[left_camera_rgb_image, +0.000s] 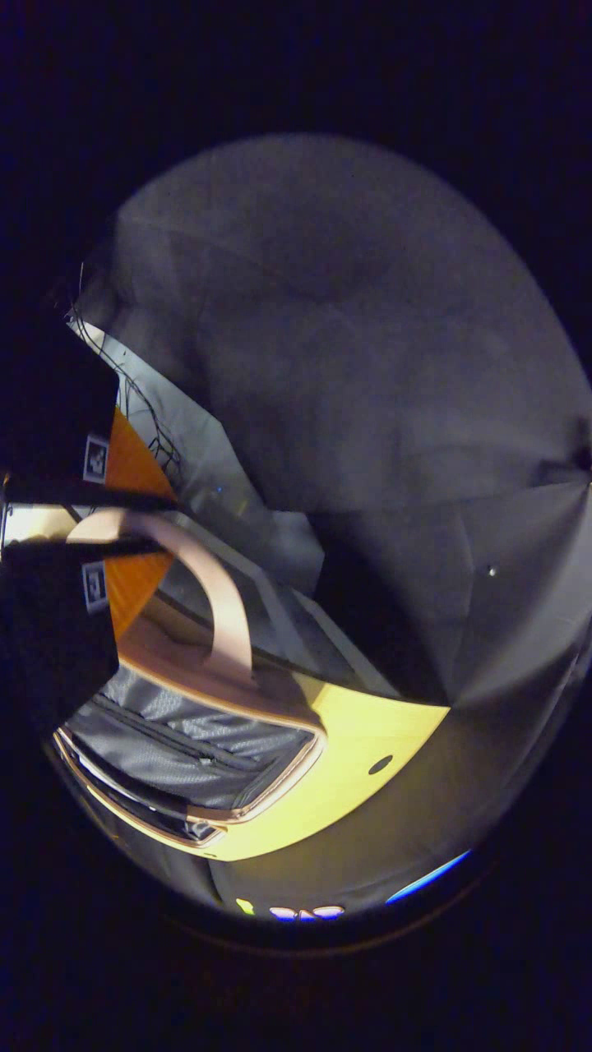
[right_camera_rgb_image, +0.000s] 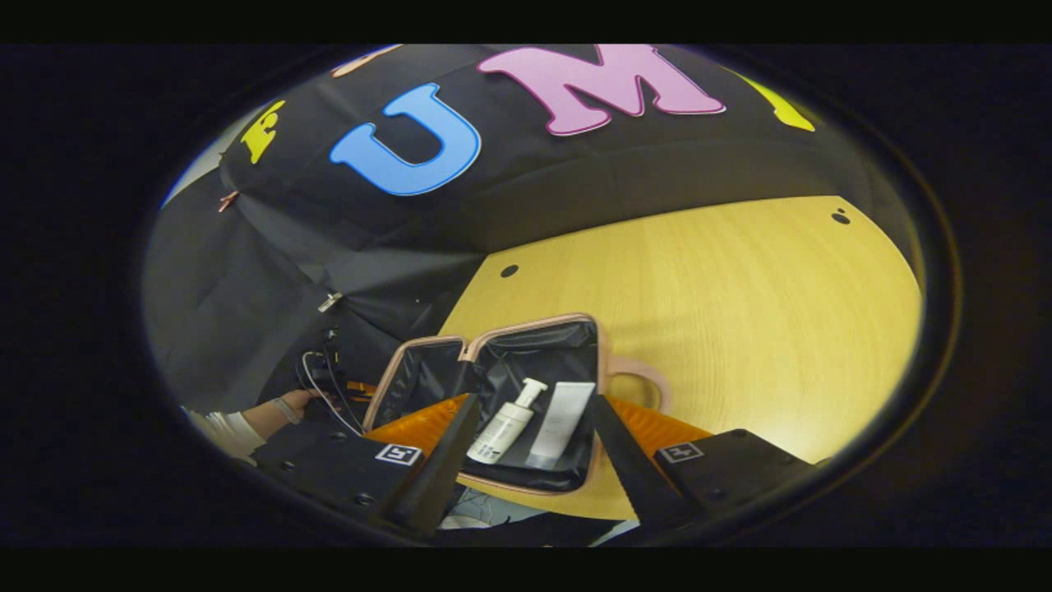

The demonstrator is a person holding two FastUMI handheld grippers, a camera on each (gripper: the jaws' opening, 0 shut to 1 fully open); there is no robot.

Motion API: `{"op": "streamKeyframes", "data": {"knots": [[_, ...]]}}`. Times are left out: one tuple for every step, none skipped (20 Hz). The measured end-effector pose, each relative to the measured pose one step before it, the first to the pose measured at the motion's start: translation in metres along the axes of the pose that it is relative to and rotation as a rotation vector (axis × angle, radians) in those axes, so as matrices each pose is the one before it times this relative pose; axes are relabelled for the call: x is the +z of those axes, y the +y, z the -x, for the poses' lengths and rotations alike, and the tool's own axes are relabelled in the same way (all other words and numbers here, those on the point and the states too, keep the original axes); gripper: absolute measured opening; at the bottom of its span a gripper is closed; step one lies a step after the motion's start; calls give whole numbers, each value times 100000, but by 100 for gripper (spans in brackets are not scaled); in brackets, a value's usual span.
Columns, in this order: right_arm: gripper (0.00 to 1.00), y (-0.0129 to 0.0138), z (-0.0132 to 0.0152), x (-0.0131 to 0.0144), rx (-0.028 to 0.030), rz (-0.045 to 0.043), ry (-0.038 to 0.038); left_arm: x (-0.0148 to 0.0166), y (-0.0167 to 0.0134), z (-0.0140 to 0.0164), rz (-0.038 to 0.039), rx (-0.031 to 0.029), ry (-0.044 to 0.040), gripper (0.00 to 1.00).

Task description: First open the suitcase, pack the skin care products into it, and then close the suitcase.

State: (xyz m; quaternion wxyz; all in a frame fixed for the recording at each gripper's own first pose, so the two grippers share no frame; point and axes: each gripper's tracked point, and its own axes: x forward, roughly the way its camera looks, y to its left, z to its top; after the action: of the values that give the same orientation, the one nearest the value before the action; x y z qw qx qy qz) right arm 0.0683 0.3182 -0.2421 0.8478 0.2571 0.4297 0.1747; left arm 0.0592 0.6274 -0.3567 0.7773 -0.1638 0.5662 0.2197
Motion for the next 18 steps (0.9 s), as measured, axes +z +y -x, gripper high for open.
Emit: {"op": "streamKeyframes", "data": {"knots": [[88,-194,190,-114,-228,-63,-16,102,216,739,-4293,1815,-908,17],[88,-243,205,-120,-274,435,-34,380,44,384,-1934,1226,-1541,15],[88,-51,146,-177,-38,397,257,328,-180,633,-865,191,-1651,12],[88,-49,124,-60,-1,283,170,433,-223,745,-643,-917,-1840,11],[88,267,136,99,822,110,-287,112,-249,833,-1227,-1081,-1288,9],[88,197,53,228,773,-23,-349,203,-113,805,-1144,-215,-1609,8],[88,79,182,157,251,112,-330,415,-116,742,-905,433,-2096,8],[88,78,151,241,340,493,-558,697,-264,958,-9,17,-2678,8],[88,173,135,313,754,683,-622,606,-819,1298,177,-1424,-2523,8],[88,164,261,273,792,1053,-607,611,-970,1467,104,-1971,-2191,8],[88,154,260,156,1002,1344,-396,401,-863,1600,-441,-1859,-2393,8],[88,157,224,230,1054,1057,-451,844,-490,1637,-930,-1307,-2894,7],[88,251,296,224,1461,949,-776,758,-844,1516,-571,-1389,-2799,7],[88,196,272,371,1607,660,-872,925,-1284,1951,311,-2223,-2768,7],[88,104,270,230,1546,560,-858,810,-1864,2289,782,-2970,-2395,10],[88,157,329,326,1813,537,-817,999,-1938,1969,309,-3243,-2985,7],[88,164,557,328,1805,820,-714,1200,-2042,1824,-373,-3337,-3028,6],[88,-24,555,368,1604,1414,-763,928,-2273,1523,-713,-3508,-2863,6]]}}
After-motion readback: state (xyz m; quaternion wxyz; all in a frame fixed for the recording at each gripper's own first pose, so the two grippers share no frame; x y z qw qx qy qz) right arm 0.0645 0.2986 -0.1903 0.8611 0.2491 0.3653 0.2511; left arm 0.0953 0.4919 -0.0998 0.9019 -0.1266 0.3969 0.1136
